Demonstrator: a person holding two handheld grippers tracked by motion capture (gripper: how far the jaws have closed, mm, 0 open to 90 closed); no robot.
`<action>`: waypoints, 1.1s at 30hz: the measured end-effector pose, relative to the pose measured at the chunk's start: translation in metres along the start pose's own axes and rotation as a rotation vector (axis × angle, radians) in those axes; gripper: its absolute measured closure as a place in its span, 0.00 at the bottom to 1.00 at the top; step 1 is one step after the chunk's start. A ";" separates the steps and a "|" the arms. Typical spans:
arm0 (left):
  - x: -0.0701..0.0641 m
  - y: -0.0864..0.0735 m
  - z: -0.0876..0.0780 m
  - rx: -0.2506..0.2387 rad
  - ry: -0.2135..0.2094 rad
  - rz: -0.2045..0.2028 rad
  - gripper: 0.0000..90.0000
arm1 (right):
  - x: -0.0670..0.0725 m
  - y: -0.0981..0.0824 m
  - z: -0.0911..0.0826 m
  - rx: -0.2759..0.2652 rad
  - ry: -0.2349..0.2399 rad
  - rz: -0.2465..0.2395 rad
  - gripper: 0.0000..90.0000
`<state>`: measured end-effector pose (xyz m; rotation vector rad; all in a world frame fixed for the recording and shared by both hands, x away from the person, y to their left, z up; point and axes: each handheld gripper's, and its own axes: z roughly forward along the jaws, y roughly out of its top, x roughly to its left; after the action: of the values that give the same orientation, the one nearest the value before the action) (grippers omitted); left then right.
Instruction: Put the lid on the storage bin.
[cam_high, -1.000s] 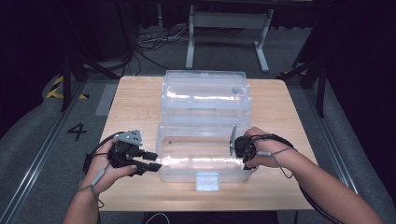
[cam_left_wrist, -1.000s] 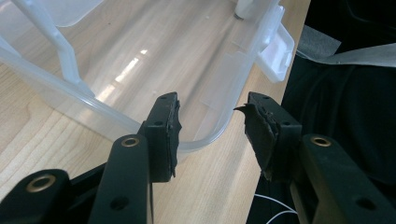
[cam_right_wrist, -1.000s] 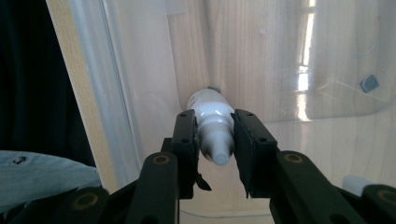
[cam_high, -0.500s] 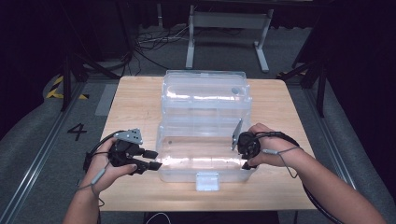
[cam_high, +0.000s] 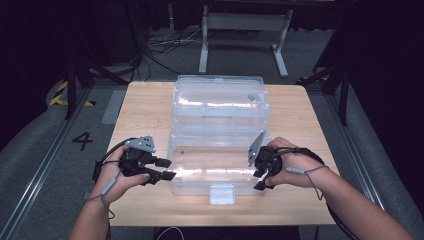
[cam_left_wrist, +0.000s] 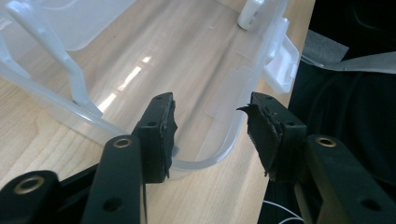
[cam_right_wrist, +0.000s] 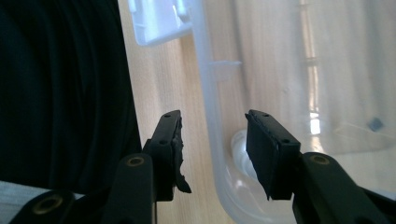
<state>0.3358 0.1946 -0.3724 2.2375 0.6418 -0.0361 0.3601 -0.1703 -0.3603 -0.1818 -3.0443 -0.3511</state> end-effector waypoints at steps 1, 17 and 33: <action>0.001 0.000 -0.001 -0.012 0.005 -0.003 0.57 | 0.001 0.000 0.003 -0.001 0.002 0.001 0.63; 0.009 0.001 -0.006 -0.095 0.042 -0.056 0.53 | 0.002 -0.003 0.040 -0.050 -0.009 -0.005 0.78; 0.016 0.010 -0.004 -0.162 0.131 -0.086 0.39 | 0.007 -0.013 0.050 -0.105 -0.089 0.010 0.91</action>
<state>0.3536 0.1991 -0.3664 2.0674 0.7827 0.1163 0.3484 -0.1702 -0.4112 -0.2243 -3.1124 -0.5163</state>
